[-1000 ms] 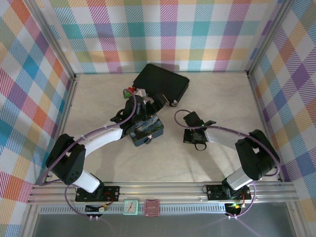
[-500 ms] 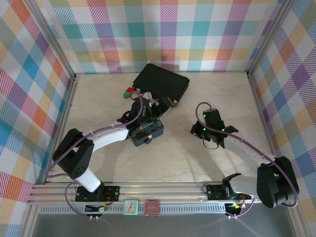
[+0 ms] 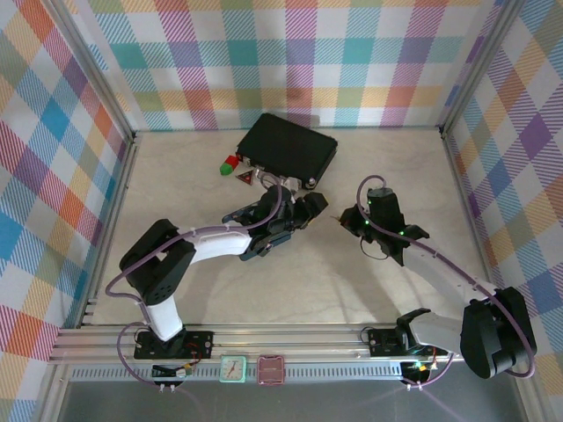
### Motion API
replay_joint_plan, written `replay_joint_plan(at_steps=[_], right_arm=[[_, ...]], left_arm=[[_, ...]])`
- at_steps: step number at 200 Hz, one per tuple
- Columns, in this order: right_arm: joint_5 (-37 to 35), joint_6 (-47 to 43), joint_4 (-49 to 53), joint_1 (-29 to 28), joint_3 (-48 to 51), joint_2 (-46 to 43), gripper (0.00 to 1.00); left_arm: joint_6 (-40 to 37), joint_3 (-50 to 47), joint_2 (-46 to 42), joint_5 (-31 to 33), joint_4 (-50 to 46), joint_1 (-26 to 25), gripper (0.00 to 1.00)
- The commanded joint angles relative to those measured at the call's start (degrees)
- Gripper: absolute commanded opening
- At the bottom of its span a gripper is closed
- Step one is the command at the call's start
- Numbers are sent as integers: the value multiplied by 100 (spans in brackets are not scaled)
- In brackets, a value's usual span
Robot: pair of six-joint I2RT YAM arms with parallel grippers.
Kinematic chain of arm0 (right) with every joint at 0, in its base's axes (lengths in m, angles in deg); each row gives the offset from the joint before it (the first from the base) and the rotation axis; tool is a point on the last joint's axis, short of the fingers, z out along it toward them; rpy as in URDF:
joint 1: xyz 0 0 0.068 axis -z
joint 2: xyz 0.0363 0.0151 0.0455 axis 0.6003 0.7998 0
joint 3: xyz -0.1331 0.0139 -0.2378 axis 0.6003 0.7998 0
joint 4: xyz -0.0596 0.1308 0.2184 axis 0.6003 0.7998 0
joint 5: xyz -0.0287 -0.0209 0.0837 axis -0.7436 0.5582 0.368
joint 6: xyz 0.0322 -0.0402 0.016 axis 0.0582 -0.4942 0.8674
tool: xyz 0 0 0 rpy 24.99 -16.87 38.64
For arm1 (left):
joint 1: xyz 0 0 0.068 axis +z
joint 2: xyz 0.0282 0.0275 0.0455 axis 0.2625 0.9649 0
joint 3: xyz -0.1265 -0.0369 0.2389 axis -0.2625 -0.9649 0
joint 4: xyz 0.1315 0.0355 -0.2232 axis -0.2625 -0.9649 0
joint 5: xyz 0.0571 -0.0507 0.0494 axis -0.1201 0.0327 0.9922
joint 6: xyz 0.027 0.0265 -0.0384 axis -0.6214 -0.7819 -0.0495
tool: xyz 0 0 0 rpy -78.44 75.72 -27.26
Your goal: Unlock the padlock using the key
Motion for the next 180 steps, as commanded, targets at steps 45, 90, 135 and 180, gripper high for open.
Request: replay_joint_plan(at_steps=[45,90,135,180], right_arm=[[-23,187,-390,51,-91,-90,0],[-146,215,-463,51,-49,-100,0],[-186,241,-498,51,-90,-121,0],[-108,243,-519,51,-112,-147,0]], left_arm=[[63,525,360,-233,86,-199,43],[38,570,366,-273,76,-229,22],[-5,561,354,-305,9,-231,17],[-87,594,363,-317,-44,-235,0]])
